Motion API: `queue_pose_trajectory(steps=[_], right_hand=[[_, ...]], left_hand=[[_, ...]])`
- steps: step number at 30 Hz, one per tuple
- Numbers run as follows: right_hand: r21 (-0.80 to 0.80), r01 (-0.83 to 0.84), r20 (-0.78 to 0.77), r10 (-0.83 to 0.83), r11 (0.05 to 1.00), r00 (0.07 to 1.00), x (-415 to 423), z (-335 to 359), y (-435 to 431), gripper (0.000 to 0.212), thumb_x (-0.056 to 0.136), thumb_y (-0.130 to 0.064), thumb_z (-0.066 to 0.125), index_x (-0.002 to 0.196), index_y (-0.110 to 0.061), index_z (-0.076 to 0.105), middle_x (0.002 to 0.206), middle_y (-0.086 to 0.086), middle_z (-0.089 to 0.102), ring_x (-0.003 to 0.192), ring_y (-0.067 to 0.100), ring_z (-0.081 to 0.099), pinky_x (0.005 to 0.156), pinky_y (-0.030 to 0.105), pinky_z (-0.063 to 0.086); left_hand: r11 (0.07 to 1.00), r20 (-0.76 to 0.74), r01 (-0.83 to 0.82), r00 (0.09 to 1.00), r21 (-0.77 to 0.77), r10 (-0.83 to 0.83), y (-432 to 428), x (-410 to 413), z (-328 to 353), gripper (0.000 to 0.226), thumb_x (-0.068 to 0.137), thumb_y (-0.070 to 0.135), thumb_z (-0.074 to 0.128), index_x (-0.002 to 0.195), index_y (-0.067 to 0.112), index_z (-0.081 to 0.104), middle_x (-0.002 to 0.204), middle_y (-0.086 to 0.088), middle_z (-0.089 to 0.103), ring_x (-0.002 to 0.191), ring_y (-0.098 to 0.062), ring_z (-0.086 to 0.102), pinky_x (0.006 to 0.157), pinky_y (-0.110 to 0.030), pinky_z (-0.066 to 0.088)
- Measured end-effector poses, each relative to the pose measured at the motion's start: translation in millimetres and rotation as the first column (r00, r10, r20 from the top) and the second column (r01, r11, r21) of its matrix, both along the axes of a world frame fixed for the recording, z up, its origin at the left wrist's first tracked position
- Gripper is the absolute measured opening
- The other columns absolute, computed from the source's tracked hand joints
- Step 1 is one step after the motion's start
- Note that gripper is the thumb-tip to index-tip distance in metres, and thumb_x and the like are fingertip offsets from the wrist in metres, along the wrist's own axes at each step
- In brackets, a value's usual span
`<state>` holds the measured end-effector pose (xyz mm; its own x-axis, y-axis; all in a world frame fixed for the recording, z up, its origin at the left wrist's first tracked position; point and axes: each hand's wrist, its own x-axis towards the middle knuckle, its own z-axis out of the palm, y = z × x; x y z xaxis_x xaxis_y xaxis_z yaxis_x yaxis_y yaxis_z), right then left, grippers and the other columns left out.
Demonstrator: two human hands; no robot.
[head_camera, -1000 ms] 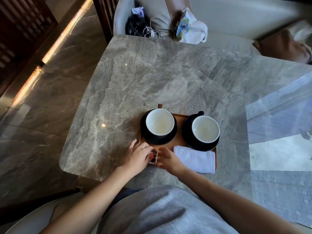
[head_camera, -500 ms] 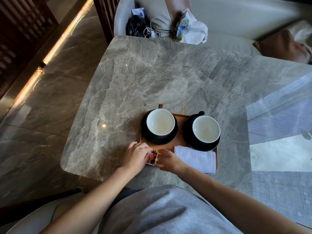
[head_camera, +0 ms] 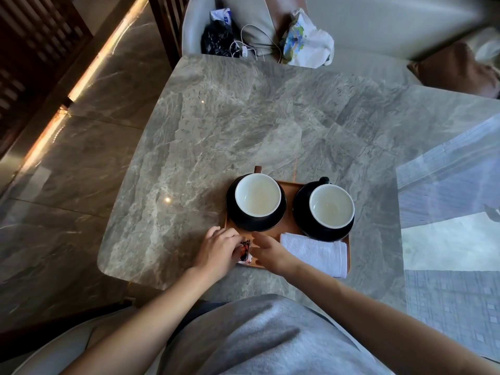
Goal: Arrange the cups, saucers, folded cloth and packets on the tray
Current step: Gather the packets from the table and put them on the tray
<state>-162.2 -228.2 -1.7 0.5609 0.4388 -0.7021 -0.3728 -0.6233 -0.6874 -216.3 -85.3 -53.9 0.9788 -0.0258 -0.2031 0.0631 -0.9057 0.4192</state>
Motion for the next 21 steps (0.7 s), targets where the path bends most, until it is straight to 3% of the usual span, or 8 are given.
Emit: queue_pose_trajectory(steps=[2,6,11,16,19,21], right_hand=[[-0.001,0.013,0.013,-0.013,1.0,1.0,1,0,-1,0.038,0.093,-0.004,0.045,0.131,0.004,0.043,0.132,0.022,0.051,0.123,0.03,0.05,0.095,0.036,0.043],[0.031,0.047,-0.076,-0.045,0.998,0.996,-1,-2,-3,0.041,0.093,0.003,0.041,0.134,0.001,0.04,0.106,0.015,0.052,0.098,0.021,0.05,0.072,0.021,0.042],[0.041,0.11,-0.195,-0.1,0.993,0.976,-5,-7,-8,0.038,0.094,0.002,0.04,0.132,-0.001,0.04,0.114,0.03,0.054,0.089,0.019,0.053,0.066,0.021,0.044],[0.052,0.125,-0.232,-0.11,0.991,0.967,-4,-8,-8,0.038,0.094,0.002,0.039,0.132,-0.003,0.039,0.106,0.014,0.052,0.087,0.019,0.053,0.062,0.019,0.043],[0.062,0.171,-0.25,-0.15,0.983,0.956,-3,-9,-7,0.042,0.094,0.002,0.04,0.135,-0.003,0.034,0.105,0.013,0.051,0.093,0.023,0.051,0.063,0.021,0.042],[0.071,0.215,-0.274,-0.188,0.974,0.943,-2,-10,-8,0.045,0.095,0.002,0.042,0.137,-0.005,0.031,0.1,0.012,0.052,0.086,0.021,0.054,0.064,0.022,0.043]], left_hand=[[1.0,0.003,0.0,1.0,0.005,0.0,0,0,0,0.025,0.088,0.021,0.054,0.111,0.022,0.065,0.107,0.004,0.064,0.103,-0.018,0.058,0.106,-0.035,0.029],[1.0,0.005,-0.025,1.0,-0.018,0.025,-1,1,0,0.025,0.088,0.019,0.054,0.109,0.023,0.067,0.105,0.004,0.065,0.101,-0.018,0.058,0.103,-0.035,0.031],[0.999,0.013,-0.027,1.0,-0.024,0.027,0,3,0,0.027,0.089,0.021,0.054,0.112,0.027,0.065,0.105,0.006,0.064,0.102,-0.015,0.057,0.101,-0.032,0.03],[0.999,0.026,-0.019,0.999,-0.028,0.019,0,3,-1,0.027,0.088,0.019,0.054,0.112,0.027,0.065,0.104,0.005,0.064,0.101,-0.017,0.057,0.103,-0.034,0.03],[1.0,0.034,0.006,0.999,-0.008,-0.006,-1,3,-2,0.03,0.089,0.021,0.053,0.117,0.026,0.062,0.107,0.004,0.063,0.103,-0.019,0.056,0.101,-0.035,0.031],[1.0,0.039,0.017,0.999,0.01,-0.017,-2,1,-2,0.031,0.089,0.022,0.053,0.118,0.026,0.061,0.107,0.004,0.062,0.103,-0.019,0.056,0.099,-0.035,0.033]])
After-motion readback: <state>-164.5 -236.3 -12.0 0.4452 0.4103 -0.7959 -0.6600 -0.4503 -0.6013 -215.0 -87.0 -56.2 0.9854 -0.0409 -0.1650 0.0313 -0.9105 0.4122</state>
